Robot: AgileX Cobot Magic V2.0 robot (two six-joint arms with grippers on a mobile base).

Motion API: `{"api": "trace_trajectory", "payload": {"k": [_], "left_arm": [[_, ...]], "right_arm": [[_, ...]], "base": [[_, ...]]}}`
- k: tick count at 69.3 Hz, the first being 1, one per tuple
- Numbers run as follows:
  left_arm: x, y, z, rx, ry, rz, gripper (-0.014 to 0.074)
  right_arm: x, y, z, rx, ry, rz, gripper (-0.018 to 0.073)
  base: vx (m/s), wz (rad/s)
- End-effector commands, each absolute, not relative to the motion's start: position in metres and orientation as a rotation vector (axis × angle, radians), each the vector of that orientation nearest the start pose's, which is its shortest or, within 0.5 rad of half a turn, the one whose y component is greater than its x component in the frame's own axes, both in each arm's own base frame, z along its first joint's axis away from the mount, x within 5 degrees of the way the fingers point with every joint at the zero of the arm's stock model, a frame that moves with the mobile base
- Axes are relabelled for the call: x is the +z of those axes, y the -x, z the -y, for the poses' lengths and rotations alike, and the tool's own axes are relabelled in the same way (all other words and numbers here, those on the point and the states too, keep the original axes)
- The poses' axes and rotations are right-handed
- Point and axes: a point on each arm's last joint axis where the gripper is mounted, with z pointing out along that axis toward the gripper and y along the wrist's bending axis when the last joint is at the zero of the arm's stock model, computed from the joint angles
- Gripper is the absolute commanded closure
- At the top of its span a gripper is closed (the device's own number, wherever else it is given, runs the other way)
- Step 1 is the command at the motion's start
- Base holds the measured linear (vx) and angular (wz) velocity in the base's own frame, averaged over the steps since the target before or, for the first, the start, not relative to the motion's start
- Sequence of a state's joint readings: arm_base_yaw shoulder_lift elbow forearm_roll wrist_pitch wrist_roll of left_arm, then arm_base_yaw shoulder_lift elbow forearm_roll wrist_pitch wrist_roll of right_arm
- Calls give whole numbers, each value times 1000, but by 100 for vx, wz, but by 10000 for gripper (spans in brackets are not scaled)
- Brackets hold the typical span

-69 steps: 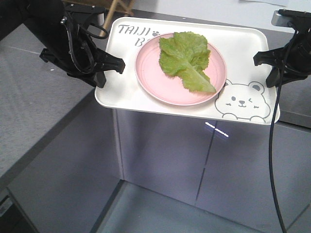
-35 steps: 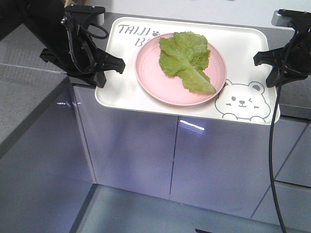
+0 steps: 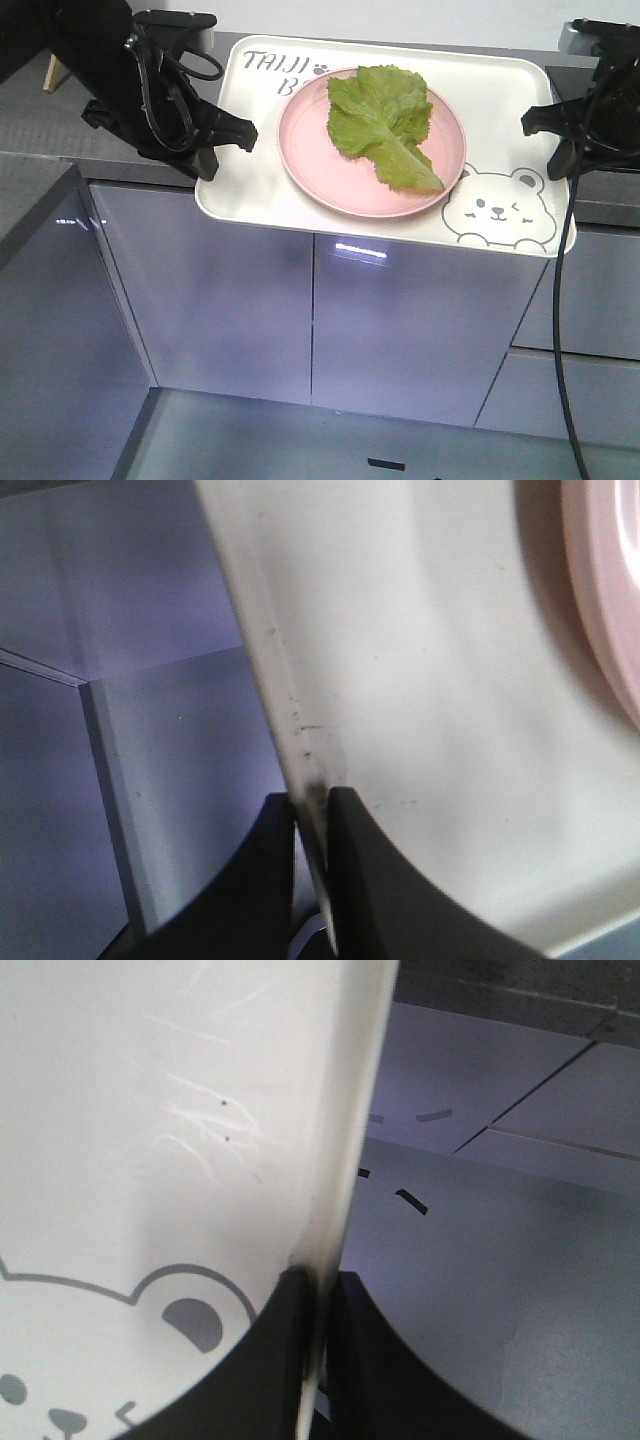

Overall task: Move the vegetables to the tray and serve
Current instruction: 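Drive the base away while holding the tray with both grippers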

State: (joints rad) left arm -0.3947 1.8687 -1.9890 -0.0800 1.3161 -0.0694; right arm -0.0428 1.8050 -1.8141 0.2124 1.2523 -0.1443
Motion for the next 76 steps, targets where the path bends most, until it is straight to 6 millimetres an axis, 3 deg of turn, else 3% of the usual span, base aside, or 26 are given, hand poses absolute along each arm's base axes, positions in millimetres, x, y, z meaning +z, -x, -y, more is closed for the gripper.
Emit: {"api": "trace_trajectory", "payload": {"k": [1, 76], "left_arm": [[412, -348, 176, -453, -477, -2501, 602], [412, -348, 176, -454, -477, -2500, 602]], "right_arm": [[385, -371, -18, 372, 180, -2613, 565], [385, -371, -18, 372, 180, -2613, 565]], "base": [[-3, -23], [-1, -15]]}}
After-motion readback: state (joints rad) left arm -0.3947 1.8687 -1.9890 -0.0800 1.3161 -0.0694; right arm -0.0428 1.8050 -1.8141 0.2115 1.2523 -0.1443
